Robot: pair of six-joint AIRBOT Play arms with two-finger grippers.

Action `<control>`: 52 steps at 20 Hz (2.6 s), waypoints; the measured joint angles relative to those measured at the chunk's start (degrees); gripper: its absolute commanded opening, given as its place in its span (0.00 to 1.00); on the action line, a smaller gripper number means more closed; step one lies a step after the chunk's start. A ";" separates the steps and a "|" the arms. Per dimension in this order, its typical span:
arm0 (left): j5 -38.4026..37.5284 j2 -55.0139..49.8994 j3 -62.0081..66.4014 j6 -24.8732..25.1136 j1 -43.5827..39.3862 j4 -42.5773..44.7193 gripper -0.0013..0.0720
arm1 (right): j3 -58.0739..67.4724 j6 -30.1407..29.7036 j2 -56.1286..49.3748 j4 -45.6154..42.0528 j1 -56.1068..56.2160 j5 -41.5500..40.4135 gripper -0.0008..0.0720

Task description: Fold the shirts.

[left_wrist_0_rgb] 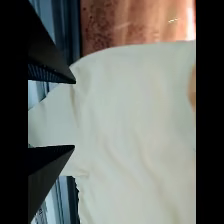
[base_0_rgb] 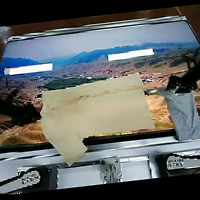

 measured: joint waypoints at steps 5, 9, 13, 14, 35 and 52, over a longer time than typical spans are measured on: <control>7.23 11.47 -23.80 3.26 4.09 -2.93 0.67 | -3.26 -2.16 2.95 1.31 -6.75 3.54 0.81; 11.63 13.31 -31.85 6.69 6.12 -4.83 0.67 | -3.91 -2.73 3.45 3.67 -8.11 4.09 0.81; 14.69 11.98 -34.53 9.35 6.62 -6.34 0.67 | -4.07 -2.80 3.61 6.67 -8.48 3.78 0.81; 15.10 11.23 -34.80 10.08 6.69 -6.54 0.67 | -4.11 -2.73 3.63 7.34 -8.55 3.80 0.81; 14.21 4.98 -34.49 18.51 6.84 -12.46 0.07 | -32.17 -7.89 3.67 16.50 -8.63 1.25 0.91; 10.16 5.57 -17.66 18.45 6.60 -16.74 0.07 | -28.28 -9.03 6.34 19.32 8.00 -9.18 0.09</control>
